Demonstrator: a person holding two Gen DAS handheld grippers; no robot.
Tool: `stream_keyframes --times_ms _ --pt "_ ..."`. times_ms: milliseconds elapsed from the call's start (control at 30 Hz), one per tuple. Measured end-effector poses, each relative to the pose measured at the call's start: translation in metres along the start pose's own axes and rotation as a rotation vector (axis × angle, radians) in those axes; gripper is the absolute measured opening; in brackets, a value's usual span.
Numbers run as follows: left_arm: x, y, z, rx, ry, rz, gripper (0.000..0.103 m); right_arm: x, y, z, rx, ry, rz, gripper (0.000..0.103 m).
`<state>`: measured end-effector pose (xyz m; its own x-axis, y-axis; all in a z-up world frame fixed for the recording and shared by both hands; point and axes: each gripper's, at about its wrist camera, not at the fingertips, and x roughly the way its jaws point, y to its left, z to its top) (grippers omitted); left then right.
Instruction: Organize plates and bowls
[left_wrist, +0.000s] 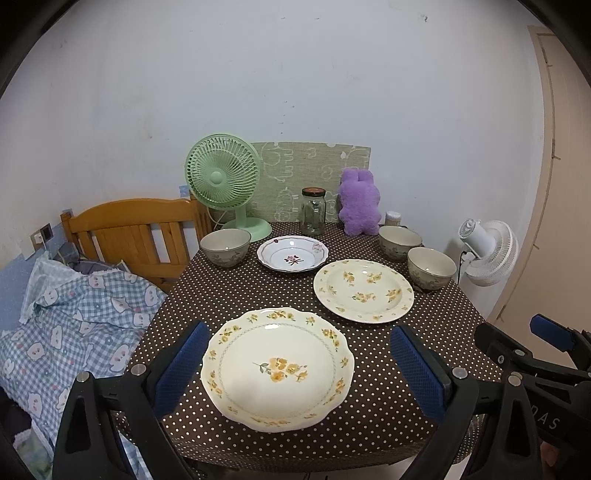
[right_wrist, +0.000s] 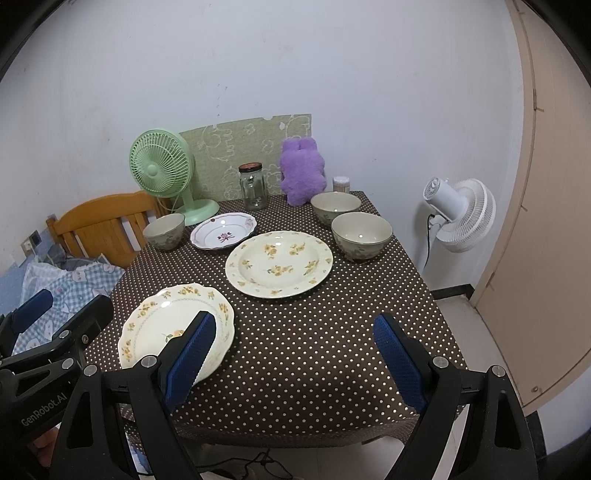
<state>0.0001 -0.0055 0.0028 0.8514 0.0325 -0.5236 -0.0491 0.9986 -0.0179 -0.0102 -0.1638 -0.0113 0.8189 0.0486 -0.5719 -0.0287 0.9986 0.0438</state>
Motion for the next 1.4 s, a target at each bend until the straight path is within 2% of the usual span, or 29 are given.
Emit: stream_keyframes --times_ms 267,533,733,967,1300,1400 --pt "0.013 0.015 0.004 -0.006 0.022 0.036 0.091 0.016 0.016 0.01 -0.019 0.019 0.027 0.089" --pt "0.047 0.041 0.01 0.0 0.064 0.046 0.084 0.052 0.048 0.018 -0.027 0.061 0.053 0.086" --pt "0.085 0.063 0.012 0.006 0.133 0.032 0.077 0.091 0.079 0.023 -0.043 0.127 0.05 0.081" --pt "0.125 0.083 0.008 0.017 0.219 0.017 0.076 0.137 0.101 0.021 -0.021 0.222 0.042 0.077" --pt "0.182 0.106 -0.019 -0.021 0.394 -0.002 0.071 0.193 0.122 -0.003 -0.009 0.374 -0.015 0.071" --pt "0.195 0.111 -0.025 -0.034 0.423 -0.005 0.07 0.206 0.124 -0.01 0.001 0.419 -0.035 0.069"
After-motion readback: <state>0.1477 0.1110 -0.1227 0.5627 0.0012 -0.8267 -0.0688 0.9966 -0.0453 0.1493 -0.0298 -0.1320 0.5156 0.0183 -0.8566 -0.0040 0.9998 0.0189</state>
